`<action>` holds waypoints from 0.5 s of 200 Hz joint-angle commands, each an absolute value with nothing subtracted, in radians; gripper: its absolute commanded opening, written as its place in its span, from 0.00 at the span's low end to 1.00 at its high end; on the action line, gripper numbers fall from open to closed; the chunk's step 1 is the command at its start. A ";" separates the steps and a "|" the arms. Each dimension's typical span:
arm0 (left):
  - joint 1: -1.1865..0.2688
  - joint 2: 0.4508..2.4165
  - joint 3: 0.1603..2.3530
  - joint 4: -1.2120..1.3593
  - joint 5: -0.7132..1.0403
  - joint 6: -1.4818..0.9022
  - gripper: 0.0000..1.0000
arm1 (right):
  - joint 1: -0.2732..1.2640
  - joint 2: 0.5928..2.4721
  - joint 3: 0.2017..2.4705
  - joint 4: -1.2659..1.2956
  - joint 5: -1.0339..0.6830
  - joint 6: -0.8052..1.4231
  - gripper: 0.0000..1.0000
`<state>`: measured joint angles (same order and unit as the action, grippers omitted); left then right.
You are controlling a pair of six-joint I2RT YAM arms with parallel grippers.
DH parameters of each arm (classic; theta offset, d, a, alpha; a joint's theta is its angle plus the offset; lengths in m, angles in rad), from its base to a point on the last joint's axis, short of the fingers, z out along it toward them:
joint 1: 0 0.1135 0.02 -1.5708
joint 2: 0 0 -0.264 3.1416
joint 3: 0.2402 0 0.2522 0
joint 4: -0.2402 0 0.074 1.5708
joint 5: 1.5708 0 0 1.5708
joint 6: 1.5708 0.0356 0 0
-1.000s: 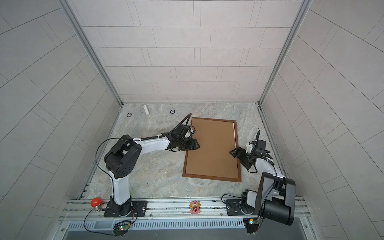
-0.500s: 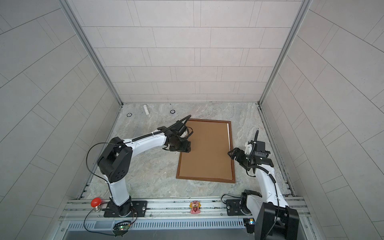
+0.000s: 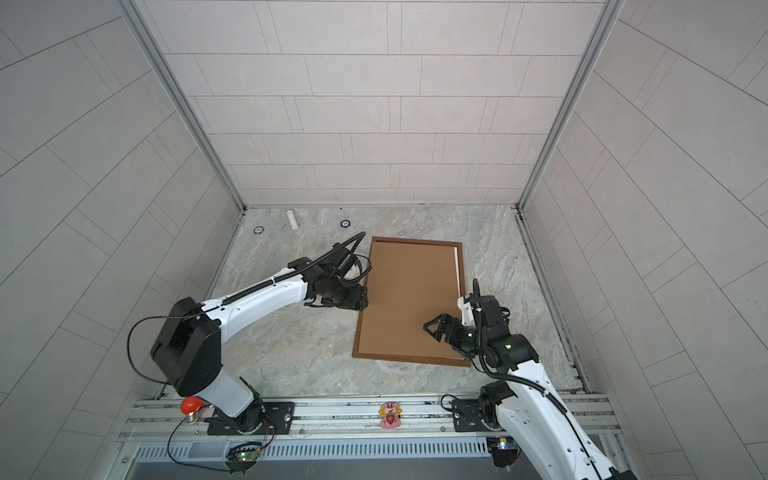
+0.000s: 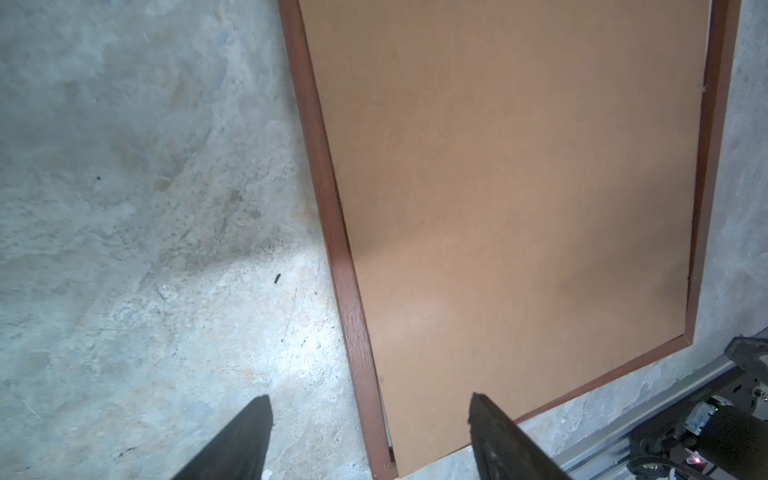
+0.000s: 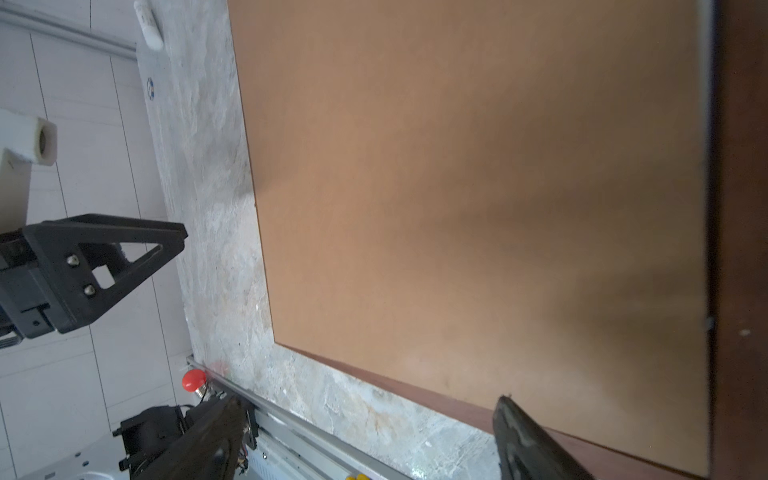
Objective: Put the photo into the frame
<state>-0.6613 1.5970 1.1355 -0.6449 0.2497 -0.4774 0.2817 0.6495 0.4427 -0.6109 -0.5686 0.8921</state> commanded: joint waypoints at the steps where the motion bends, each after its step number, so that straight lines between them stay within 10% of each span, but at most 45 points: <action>1: -0.656 1.575 1.051 -0.561 0.329 -0.501 0.77 | 0.367 0.619 0.409 -0.615 -0.507 1.071 0.89; 100: -0.660 1.543 0.908 -0.371 0.492 -0.614 0.70 | 0.557 0.599 0.290 -0.463 -0.426 1.284 0.89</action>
<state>-0.6613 1.5738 0.9318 -0.4068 0.4557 -0.5877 0.5503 0.5961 0.3004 -0.5137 -0.4675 1.2270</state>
